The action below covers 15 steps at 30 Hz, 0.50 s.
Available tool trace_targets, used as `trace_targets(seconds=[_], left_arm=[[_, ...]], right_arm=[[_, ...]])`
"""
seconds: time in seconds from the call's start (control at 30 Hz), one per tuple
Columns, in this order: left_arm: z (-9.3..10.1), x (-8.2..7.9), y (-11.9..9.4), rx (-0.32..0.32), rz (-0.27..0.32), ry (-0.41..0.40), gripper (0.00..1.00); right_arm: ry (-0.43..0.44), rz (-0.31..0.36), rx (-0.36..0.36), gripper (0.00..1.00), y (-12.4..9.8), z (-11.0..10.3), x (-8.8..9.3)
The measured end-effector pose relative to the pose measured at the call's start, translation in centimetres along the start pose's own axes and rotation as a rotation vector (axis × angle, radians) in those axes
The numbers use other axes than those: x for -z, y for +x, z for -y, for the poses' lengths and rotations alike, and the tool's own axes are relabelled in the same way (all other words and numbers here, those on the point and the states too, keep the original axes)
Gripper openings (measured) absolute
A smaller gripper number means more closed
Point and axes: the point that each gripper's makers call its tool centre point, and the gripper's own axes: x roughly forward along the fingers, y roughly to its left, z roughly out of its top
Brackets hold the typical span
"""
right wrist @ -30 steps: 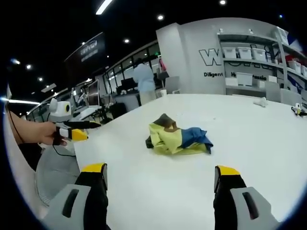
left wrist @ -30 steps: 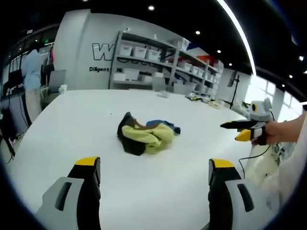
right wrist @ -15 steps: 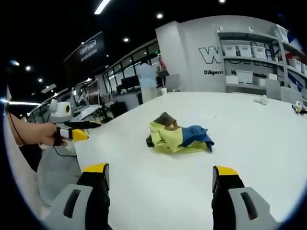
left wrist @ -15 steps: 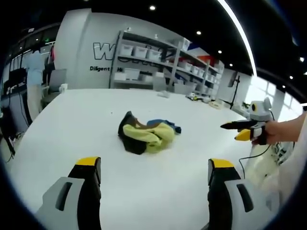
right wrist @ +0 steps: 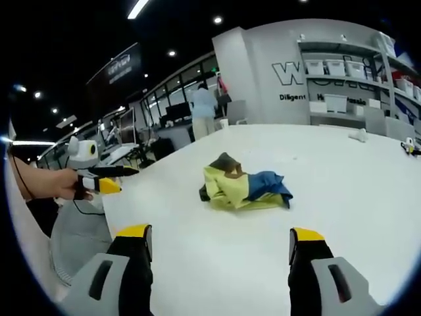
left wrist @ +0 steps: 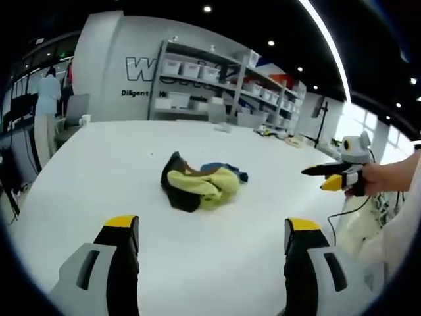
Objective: Fold the garment on the visible template until the final outline fits inside the template.
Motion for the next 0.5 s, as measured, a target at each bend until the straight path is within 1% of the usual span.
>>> trace_targets(seconds=[0.33, 0.5], left_arm=[[-0.4, 0.3, 0.5, 0.007, -0.015, -0.007, 0.88], [-0.7, 0.4, 0.8, 0.011, -0.025, -0.009, 0.87]], right_arm=[[-0.001, -0.011, -0.005, 0.82, 0.9, 0.3, -0.3], [0.000, -0.019, -0.012, 0.81, 1.7, 0.5, -0.5]])
